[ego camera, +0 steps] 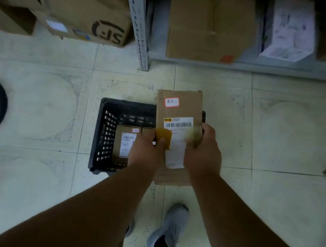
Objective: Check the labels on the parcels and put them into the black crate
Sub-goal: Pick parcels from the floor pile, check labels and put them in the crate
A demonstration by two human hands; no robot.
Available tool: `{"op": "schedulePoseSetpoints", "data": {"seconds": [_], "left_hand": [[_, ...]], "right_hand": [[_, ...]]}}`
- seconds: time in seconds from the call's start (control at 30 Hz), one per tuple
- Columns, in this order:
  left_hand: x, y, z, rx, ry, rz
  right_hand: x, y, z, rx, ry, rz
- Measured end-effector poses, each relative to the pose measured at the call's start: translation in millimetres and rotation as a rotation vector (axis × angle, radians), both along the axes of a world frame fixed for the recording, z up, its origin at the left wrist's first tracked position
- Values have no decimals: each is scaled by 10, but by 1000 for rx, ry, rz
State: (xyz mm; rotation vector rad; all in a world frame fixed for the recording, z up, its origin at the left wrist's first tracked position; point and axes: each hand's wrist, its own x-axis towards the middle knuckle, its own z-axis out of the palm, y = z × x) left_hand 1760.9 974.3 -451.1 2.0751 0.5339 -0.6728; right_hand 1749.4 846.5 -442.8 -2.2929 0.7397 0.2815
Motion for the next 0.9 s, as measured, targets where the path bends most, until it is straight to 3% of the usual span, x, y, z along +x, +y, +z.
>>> {"op": "schedulePoseSetpoints", "data": {"seconds": [0.2,0.4,0.67,0.9], "left_hand": [[0,-62,-1258,20,87,-55],[-46,-132,-2184,70,77,-150],[18,-345,-2865,59,82,-190],[43,-394,-3198,24,74,-208]], "right_hand": [[-166,71,-1336,-99,9,13],[-342,107,-2130,-153,106,116],[-334,-28,-2714,-314,311,277],[-244,-25,-3042,-298,312,513]]}}
